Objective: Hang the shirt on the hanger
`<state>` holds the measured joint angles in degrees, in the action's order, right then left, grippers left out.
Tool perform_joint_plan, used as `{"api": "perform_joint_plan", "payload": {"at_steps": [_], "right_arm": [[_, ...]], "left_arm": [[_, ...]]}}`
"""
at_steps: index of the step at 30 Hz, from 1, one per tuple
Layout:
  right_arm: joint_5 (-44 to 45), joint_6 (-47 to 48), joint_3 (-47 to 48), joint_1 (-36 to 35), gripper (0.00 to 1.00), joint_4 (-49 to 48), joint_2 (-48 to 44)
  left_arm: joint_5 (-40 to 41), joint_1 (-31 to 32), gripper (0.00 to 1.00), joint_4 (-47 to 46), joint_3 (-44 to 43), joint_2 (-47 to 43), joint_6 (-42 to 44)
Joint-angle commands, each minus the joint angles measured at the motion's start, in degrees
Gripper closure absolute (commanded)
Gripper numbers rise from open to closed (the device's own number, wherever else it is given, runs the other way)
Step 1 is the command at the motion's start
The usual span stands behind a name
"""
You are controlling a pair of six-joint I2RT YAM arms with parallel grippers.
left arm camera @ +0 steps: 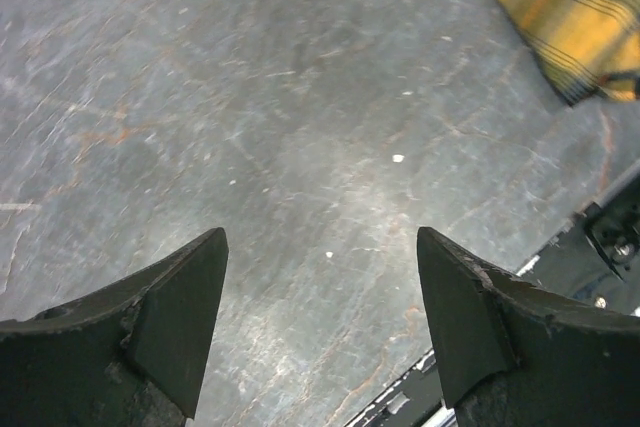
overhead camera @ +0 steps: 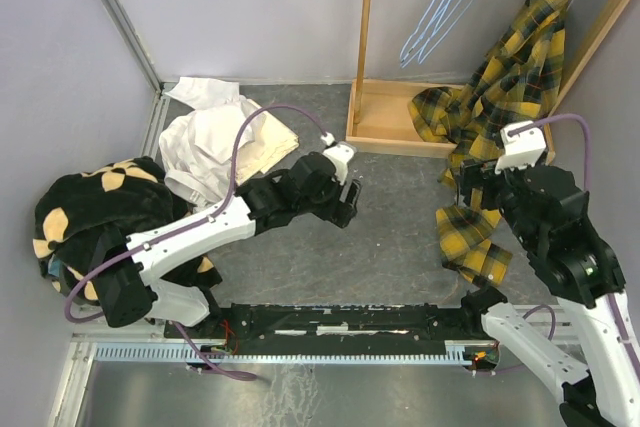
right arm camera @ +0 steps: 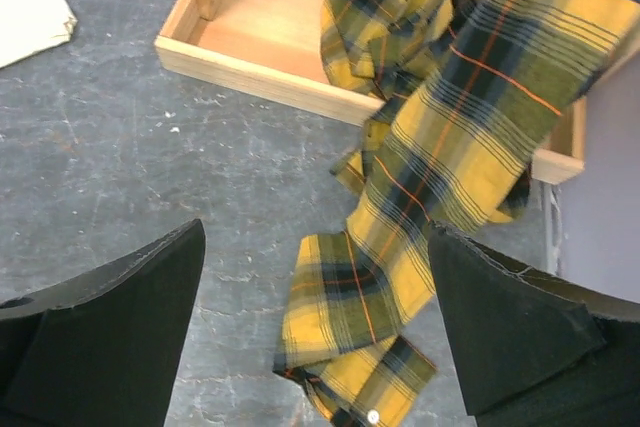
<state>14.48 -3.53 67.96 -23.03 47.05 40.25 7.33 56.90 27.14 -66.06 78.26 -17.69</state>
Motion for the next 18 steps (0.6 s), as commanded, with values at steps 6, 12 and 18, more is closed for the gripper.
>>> {"api": "perform_joint_plan", "payload": {"at_steps": [6, 12, 18], "right_arm": [[3.5, -12.9, -2.7, -1.1, 0.01, 15.5, 4.5], [-2.0, -18.6, -4.5, -1.1, 0.01, 15.6, 1.7], [-10.1, -28.2, -9.2, -1.1, 0.01, 14.3, 3.3]], "left_arm": [[-7.1, -15.5, 0.17, -1.3, 6.1, -3.1, -8.0], [-2.4, -18.2, 0.17, 2.0, 4.2, -1.5, -8.1], [1.6, -19.0, 0.16, 6.9, -0.1, 1.0, -9.5]]}}
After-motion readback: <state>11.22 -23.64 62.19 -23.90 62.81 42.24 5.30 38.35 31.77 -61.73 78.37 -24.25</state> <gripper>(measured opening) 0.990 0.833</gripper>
